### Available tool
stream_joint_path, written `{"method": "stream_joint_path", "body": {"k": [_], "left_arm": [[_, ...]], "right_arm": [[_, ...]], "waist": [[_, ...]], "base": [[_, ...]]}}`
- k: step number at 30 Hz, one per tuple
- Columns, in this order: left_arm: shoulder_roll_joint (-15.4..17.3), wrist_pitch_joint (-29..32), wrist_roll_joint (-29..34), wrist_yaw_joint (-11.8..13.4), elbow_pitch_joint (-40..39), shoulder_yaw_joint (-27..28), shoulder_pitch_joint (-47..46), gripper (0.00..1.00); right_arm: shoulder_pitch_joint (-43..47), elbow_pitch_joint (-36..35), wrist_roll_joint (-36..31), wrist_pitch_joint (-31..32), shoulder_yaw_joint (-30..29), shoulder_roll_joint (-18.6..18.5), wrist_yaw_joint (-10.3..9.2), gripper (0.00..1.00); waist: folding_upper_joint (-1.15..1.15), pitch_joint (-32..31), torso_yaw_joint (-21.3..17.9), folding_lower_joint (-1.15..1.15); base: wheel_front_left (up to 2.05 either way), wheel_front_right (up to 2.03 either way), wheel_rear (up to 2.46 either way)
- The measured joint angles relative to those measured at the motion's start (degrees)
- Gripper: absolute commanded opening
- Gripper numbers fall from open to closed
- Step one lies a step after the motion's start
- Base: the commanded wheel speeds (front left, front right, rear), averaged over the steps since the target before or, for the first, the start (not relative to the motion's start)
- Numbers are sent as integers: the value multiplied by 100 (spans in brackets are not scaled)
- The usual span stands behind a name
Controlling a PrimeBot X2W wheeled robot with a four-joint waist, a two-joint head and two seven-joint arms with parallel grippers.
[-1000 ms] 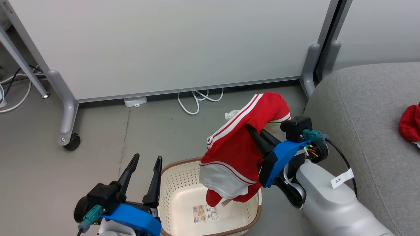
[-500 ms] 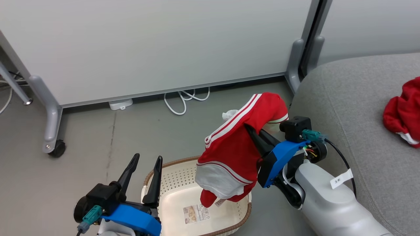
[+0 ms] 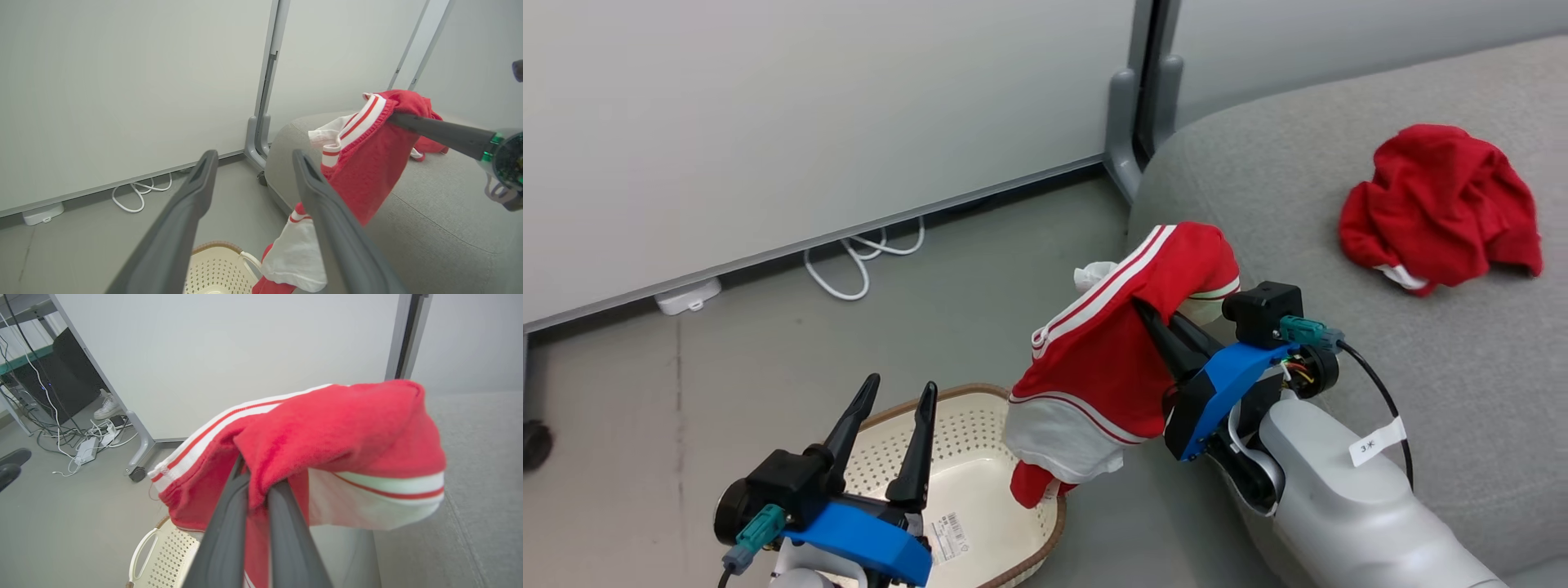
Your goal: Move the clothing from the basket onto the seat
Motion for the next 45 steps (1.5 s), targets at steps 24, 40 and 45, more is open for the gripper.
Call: {"method": "stream_joint_path", "body": {"k": [24, 40, 45], "left_arm": [[103, -1, -32, -1, -33, -157, -103, 100], [152, -1, -60, -1, 1, -321, -225, 100], [146, -1, -58, -1, -44, -296, -181, 100]], "right_arm": [[143, -162, -113, 0, -270, 5, 0, 0], [243, -224, -218, 0, -505, 8, 0, 0], [216, -218, -187, 0, -553, 2, 0, 0]], "waist": [[0, 247, -1822, 0], [0, 287, -1884, 0], [0, 283, -1874, 0]], "base": [[0, 0, 0], [0, 0, 0], [0, 0, 0]]}}
